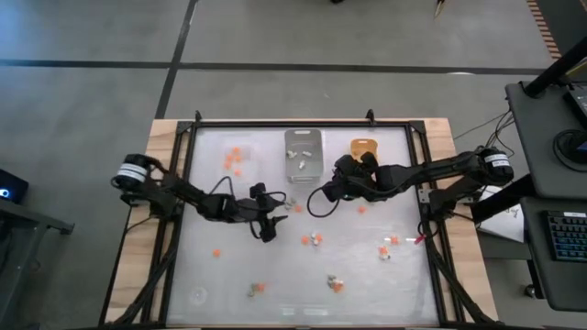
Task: Sort Halloween decoration
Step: Put the cream white skull toy into the yellow bin
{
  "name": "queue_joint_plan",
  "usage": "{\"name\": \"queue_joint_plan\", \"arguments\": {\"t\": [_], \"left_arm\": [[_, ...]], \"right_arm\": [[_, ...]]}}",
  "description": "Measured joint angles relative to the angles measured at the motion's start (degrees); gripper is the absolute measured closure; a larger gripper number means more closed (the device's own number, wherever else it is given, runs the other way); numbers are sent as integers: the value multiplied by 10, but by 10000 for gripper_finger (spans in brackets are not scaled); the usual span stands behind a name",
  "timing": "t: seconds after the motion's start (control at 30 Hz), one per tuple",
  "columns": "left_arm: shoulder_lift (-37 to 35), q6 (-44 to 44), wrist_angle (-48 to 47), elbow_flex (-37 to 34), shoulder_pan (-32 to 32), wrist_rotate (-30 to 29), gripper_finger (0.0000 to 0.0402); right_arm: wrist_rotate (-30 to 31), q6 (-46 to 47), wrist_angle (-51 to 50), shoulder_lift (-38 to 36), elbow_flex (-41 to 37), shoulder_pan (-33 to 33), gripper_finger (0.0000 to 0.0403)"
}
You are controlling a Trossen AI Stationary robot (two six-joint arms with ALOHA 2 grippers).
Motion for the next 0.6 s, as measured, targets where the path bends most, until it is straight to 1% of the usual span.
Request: {"name": "queue_joint_plan", "arguments": {"t": [0.17,0.33,0.6], "left_arm": [[47,-1,3,24,0,-31,198],[67,-4,1,29,0,-87,198],[74,-7,8,24,0,-83,198]], "right_arm": [[-1,0,0,0,0,0,275],[-1,0,1,1,-1,0,273],[-2,0,5,1,-1,0,277]]}}
